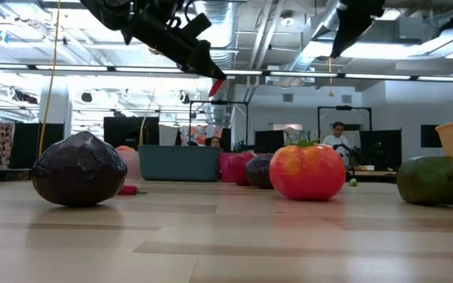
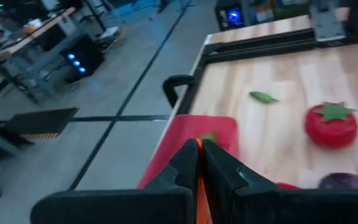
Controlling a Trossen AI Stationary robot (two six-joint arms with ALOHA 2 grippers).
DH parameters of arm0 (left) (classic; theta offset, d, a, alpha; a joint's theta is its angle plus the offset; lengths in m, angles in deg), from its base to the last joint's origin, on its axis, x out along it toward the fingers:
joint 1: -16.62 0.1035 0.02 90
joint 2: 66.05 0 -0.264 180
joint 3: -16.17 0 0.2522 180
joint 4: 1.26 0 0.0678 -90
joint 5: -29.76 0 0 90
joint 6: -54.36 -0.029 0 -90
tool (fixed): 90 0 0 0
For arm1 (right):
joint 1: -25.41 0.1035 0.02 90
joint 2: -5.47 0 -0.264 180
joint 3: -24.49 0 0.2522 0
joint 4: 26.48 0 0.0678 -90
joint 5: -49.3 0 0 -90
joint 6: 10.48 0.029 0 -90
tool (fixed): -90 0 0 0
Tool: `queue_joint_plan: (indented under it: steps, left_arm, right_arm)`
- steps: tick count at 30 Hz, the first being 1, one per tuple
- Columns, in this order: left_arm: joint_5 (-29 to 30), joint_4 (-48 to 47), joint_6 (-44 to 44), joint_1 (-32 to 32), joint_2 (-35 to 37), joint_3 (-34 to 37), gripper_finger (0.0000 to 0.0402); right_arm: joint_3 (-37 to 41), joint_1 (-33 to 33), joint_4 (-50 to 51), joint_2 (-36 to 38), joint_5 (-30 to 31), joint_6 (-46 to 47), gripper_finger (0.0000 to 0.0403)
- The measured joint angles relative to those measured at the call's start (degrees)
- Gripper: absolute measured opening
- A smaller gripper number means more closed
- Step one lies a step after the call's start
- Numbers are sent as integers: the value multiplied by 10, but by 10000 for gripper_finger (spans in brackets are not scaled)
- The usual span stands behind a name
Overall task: Sort produce into baskets
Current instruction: Put the orange chili pepper into the blue bin
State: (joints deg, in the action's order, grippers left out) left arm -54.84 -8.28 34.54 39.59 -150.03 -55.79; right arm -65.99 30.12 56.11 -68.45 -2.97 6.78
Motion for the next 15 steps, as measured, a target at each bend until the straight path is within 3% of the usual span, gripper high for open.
queue_joint_plan:
  steps: [8, 15]
  left_arm:
    - [16, 1, 100, 49, -4, 0, 2]
    - [45, -7, 199, 79, -5, 0, 2]
  right_arm:
    - [49, -100, -124, 7, -12, 20, 374]
    - [55, -161, -146, -39, -14, -26, 374]
